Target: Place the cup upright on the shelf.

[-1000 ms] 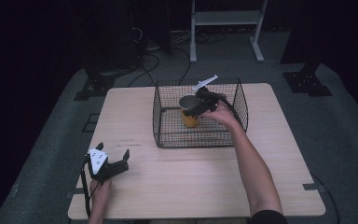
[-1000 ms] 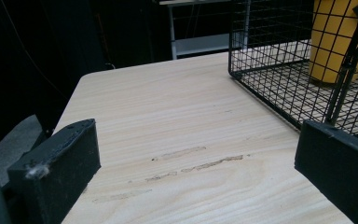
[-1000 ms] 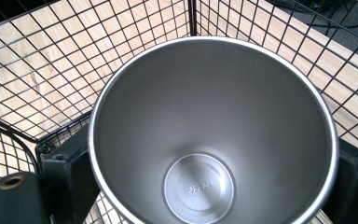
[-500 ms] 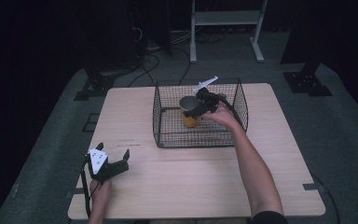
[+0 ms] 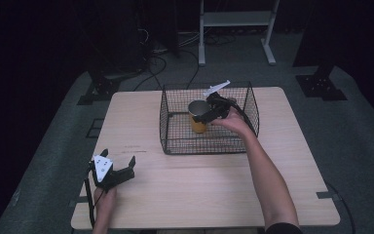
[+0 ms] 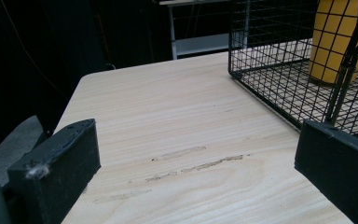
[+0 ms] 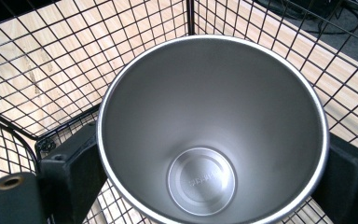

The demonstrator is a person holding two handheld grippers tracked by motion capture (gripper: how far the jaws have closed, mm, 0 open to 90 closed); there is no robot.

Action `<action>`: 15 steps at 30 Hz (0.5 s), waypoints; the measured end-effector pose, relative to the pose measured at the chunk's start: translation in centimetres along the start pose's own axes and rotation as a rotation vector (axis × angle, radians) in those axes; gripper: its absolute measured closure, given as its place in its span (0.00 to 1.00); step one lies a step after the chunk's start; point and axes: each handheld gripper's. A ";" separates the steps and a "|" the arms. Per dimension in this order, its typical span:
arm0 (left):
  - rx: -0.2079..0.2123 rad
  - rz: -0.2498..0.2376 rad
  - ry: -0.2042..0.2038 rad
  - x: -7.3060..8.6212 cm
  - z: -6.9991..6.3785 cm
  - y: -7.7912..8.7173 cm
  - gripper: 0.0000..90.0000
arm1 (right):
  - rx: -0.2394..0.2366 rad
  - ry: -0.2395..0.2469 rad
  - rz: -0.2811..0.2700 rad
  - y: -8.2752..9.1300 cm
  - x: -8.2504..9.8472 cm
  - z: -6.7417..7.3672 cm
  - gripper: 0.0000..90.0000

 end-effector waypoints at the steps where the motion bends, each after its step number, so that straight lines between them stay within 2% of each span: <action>1: 0.000 0.000 0.000 0.0 0.0 0.0 0.00 | 0.003 0.003 -0.004 0.0 0.1 0.0 0.10; 15: 0.000 0.000 0.000 0.0 0.0 0.0 0.00 | 0.010 0.004 0.000 0.0 0.0 0.2 0.10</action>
Point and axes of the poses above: each handheld gripper's, and its own axes: y roughly backward along the jaws, x roughly out of its underside, z roughly to its left, and after that the axes turned 6 degrees about z, right-handed
